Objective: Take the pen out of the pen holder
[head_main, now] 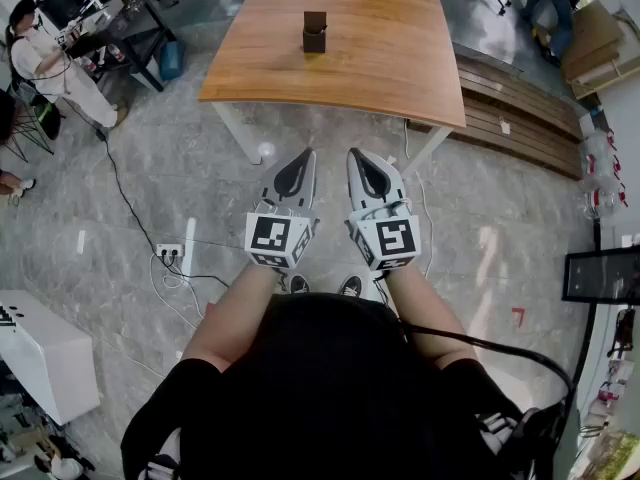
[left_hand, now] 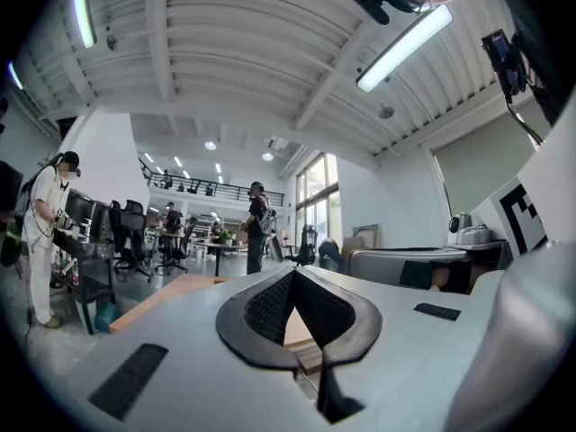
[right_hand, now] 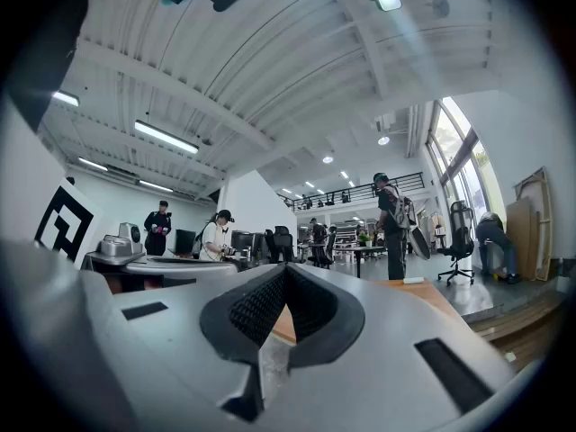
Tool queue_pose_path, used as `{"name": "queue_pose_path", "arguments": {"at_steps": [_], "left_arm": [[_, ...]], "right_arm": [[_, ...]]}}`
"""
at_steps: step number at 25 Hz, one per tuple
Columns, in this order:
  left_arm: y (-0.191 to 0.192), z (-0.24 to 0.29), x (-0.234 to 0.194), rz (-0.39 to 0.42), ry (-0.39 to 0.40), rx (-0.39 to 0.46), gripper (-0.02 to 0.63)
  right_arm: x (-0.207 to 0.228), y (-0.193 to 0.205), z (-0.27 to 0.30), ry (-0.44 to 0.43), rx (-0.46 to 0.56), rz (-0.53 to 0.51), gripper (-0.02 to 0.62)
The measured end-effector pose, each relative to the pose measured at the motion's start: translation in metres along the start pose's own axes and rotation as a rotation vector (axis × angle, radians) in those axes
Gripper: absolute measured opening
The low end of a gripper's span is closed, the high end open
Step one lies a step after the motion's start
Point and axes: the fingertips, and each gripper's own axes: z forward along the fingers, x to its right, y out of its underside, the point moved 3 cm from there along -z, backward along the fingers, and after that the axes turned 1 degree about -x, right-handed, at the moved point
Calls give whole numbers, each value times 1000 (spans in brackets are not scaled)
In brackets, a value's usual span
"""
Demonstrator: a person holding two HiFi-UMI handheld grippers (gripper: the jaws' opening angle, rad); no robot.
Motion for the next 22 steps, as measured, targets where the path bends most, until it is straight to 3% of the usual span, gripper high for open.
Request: {"name": "queue_pose_path", "arguments": {"at_steps": [13, 22], "left_arm": [[8, 20, 11, -15, -13, -18, 0], [13, 32, 25, -11, -68, -19, 0]], "right_arm": [[21, 8, -1, -13, -5, 14, 14], [51, 14, -3, -49, 9, 61, 14]]}}
